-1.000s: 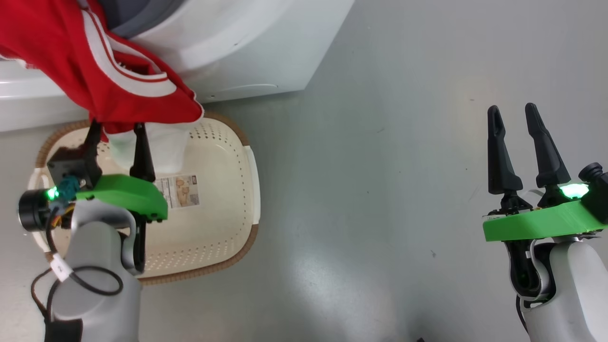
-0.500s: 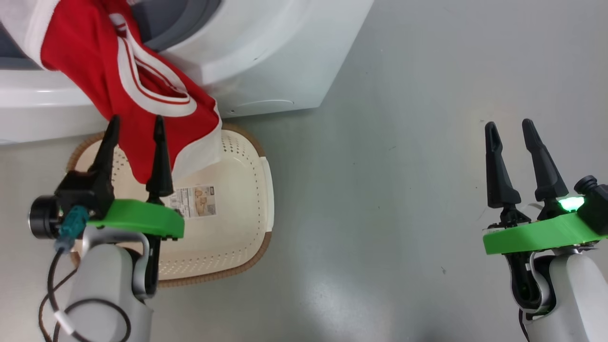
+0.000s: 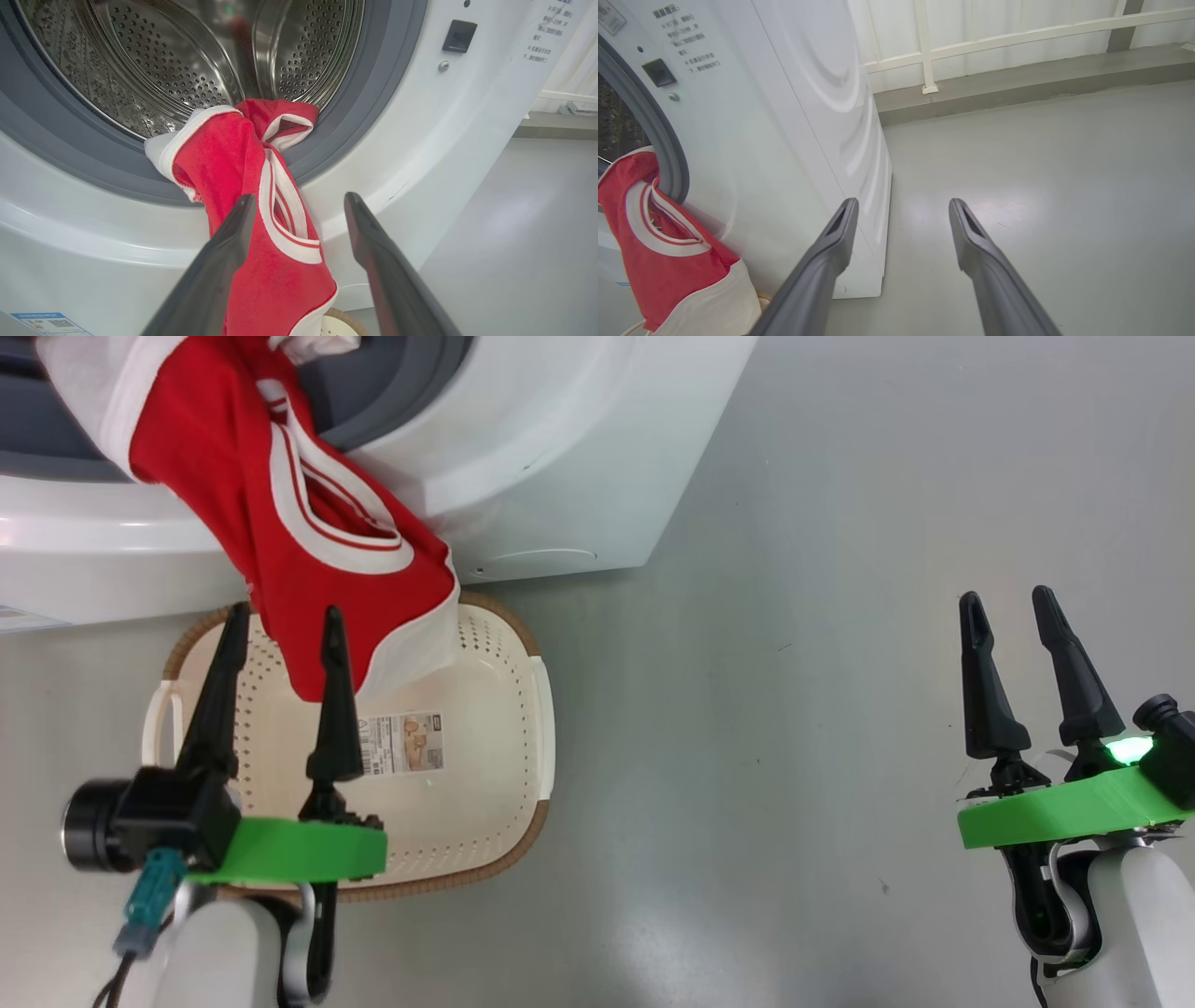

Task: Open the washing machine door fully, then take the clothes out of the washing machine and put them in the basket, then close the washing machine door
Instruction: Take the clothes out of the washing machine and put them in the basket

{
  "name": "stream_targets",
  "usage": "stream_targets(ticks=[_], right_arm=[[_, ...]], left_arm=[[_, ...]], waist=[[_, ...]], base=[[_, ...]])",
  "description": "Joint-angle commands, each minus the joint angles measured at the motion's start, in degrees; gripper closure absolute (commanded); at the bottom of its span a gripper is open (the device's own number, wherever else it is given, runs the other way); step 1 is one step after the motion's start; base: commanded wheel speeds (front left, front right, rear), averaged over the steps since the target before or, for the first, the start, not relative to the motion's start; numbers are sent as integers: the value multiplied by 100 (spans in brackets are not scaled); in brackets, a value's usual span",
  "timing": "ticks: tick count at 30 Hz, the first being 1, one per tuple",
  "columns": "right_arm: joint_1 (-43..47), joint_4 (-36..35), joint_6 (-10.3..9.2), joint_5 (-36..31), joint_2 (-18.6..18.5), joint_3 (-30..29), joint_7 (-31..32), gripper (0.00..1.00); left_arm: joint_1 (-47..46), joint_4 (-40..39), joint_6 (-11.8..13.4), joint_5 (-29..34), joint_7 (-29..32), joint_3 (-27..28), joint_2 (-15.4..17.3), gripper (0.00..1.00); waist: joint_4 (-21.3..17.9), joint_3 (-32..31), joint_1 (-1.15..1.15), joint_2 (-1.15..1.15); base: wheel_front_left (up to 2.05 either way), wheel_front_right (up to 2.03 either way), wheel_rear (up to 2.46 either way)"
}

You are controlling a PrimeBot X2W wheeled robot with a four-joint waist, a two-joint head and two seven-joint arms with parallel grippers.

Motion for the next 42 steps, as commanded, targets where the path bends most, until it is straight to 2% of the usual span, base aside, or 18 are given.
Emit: stream_targets(ticks=[1, 4, 12, 23, 34, 42], right_arm=[[141, -129, 37, -62, -62, 117, -36, 0], [142, -126, 37, -58, -77, 130, -36, 0], [139, -139, 37, -52, -91, 127, -36, 0], [109, -144, 37, -55, -72, 136, -36, 0], [2, -147, 37, -36, -53, 209, -36, 0], [-34, -133, 37, -15, -23, 240, -36, 0]], left_arm=[[199, -250, 73, 8, -28, 157, 103, 0], [452, -545, 220, -45, -28, 191, 103, 0], [607, -743, 367, -119, -28, 104, 103, 0], [104, -411, 271, -163, -28, 174, 103, 0], [-1371, 957, 74, -5, -28, 495, 157, 0], [-2377, 2257, -42, 278, -28, 292, 250, 0]], waist=[[3, -13, 0, 0], [-1, -35, 0, 0], [12, -19, 0, 0], [42, 47, 0, 0], [24, 187, 0, 0], [-45, 254, 0, 0]], base=[[0, 0, 0], [0, 0, 0], [0, 0, 0], [0, 0, 0], [0, 0, 0], [0, 0, 0]])
